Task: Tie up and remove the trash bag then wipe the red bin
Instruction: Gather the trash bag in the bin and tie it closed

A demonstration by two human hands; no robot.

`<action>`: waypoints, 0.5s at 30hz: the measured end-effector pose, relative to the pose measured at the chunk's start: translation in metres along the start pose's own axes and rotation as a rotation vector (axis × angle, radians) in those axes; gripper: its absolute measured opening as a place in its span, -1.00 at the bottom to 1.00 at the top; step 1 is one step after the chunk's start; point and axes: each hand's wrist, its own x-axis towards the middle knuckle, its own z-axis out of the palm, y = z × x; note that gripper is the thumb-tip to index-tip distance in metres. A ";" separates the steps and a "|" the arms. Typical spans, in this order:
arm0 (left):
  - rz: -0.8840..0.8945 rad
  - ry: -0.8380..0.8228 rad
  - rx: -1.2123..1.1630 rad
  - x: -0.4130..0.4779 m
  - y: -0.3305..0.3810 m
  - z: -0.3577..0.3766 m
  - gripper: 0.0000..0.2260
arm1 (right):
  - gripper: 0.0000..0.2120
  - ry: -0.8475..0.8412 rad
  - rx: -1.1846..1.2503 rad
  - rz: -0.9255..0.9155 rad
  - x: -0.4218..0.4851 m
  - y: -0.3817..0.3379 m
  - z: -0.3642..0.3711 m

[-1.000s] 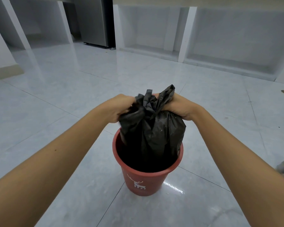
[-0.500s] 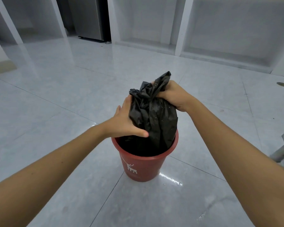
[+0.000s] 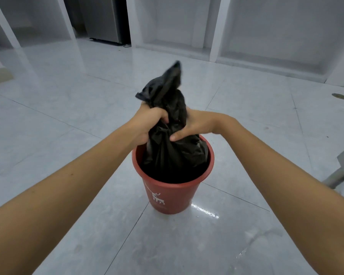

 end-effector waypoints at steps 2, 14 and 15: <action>0.015 -0.038 -0.002 -0.003 0.006 0.012 -0.44 | -0.72 -0.041 0.048 -0.022 0.003 0.007 0.016; 0.202 -0.238 0.623 -0.003 -0.053 -0.032 0.06 | -0.92 0.261 -0.032 -0.073 0.025 0.022 0.031; 0.173 -0.164 0.526 -0.003 -0.055 -0.022 -0.09 | -0.86 0.268 -0.044 -0.070 0.026 0.023 0.035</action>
